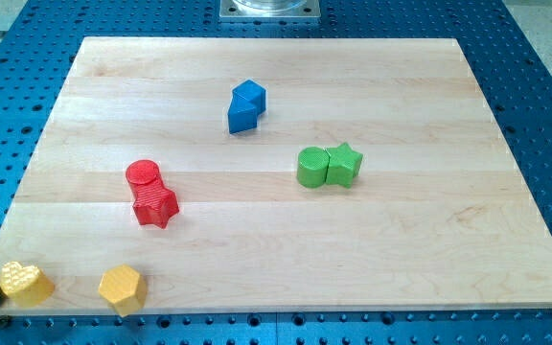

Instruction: Move the heart to the bottom of the red star

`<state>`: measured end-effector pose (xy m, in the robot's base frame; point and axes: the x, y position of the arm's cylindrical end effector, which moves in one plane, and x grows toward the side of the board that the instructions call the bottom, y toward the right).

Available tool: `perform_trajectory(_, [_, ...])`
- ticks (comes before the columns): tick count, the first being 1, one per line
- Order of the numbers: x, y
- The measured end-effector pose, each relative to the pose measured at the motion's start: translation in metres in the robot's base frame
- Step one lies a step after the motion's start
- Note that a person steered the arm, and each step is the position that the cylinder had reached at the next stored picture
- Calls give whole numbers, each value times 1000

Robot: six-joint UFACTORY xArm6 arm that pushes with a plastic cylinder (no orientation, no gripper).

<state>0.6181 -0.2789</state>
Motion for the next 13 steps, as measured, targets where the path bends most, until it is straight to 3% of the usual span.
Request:
perform_trajectory(2, [-32, 86])
perform_trajectory(3, [-57, 84])
perform_trajectory(5, [-11, 45])
perform_trajectory(7, [-32, 86])
perform_trajectory(9, [-25, 97])
perform_trajectory(11, [-74, 121])
perform_trajectory(13, [-131, 65])
